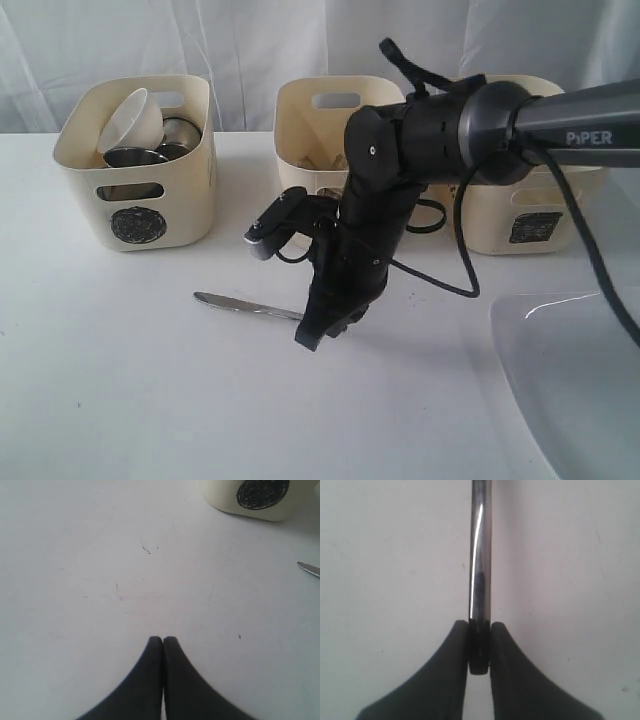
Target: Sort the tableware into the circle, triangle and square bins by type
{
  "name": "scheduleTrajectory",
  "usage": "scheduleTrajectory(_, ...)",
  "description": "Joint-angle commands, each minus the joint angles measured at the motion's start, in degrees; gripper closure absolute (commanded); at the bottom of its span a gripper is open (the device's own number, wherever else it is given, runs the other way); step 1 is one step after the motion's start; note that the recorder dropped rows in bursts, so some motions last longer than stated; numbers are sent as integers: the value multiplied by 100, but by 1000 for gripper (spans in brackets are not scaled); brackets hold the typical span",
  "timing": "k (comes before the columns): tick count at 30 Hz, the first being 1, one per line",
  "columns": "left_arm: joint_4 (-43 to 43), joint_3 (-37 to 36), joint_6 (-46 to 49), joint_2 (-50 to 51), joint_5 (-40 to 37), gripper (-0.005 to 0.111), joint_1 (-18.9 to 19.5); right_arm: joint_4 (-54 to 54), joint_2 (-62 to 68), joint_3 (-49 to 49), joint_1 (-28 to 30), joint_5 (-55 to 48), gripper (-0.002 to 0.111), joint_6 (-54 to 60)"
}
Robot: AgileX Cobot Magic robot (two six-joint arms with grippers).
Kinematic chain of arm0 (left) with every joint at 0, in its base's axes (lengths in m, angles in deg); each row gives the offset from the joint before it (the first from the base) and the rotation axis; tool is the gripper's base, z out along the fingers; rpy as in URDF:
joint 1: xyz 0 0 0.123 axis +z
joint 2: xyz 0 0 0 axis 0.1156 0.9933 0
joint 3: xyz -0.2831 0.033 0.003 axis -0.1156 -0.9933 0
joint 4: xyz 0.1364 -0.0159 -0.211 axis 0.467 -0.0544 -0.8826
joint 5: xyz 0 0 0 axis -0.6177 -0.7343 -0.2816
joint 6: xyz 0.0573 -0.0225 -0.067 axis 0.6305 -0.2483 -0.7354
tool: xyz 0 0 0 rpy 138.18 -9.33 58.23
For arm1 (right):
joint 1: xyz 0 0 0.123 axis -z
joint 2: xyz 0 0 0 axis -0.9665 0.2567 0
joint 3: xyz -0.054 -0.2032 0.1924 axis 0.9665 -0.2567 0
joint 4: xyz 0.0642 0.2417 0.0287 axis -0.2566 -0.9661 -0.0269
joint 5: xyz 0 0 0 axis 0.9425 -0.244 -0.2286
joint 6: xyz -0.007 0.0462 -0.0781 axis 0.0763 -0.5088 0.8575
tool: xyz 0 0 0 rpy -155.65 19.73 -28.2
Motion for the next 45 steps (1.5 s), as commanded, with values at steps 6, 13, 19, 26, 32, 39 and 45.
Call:
scheduleTrajectory(6,-44,-53,-26,-28,-287,107,19,38,-752,-27,14,-47,108,-69)
scheduleTrajectory(13,-44,-53,-26,-28,-287,107,19,47,-621,-27,14,-36,108,-69)
scheduleTrajectory(19,-44,-53,-26,-28,-287,107,19,-25,-336,-114,14,367,108,-69)
scheduleTrajectory(26,-44,-53,-26,-28,-287,107,19,-81,118,-161,14,450,108,-69)
scheduleTrajectory(32,-44,-53,-26,-28,-287,107,19,-142,383,-161,14,519,108,-124)
scheduleTrajectory(39,-44,-53,-26,-28,-287,107,19,-69,-198,-161,14,500,108,-217)
scheduleTrajectory(45,-44,-53,-26,-28,-287,107,19,358,-768,-161,14,222,108,-722)
